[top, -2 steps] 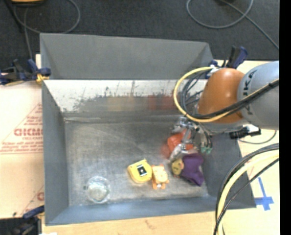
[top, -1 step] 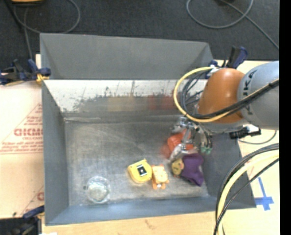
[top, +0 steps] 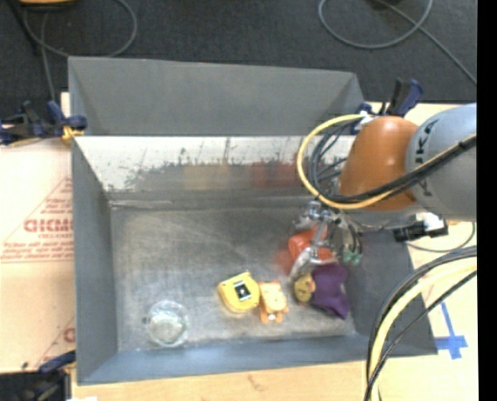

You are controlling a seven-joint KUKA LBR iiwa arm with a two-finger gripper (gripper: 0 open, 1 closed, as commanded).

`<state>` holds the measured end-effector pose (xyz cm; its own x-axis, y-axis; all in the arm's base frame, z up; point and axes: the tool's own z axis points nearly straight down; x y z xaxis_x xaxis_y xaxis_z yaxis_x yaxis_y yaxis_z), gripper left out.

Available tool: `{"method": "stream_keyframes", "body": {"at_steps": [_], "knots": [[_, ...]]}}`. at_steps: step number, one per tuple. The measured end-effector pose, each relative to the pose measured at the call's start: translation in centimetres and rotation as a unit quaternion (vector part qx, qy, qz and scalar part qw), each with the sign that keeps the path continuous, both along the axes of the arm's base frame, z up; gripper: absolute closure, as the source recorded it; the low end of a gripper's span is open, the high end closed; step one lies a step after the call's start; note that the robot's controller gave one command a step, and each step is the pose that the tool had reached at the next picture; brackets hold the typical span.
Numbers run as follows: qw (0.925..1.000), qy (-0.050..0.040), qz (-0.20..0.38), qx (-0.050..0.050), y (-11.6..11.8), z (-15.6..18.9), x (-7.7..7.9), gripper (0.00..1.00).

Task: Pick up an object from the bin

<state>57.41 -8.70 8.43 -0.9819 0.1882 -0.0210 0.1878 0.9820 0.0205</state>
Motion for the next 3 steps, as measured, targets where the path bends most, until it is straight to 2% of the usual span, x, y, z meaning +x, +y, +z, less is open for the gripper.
{"method": "stream_keyframes", "body": {"at_steps": [1, 2, 3], "knots": [[0.9999, 0.0086, -0.011, -0.003, -0.2, 2.0, 0.5, 1.00], [0.9998, 0.0096, 0.018, -0.005, -0.3, 2.4, 0.6, 1.00], [0.9958, 0.0122, 0.090, -0.009, -0.3, 6.1, -0.3, 1.00]]}}
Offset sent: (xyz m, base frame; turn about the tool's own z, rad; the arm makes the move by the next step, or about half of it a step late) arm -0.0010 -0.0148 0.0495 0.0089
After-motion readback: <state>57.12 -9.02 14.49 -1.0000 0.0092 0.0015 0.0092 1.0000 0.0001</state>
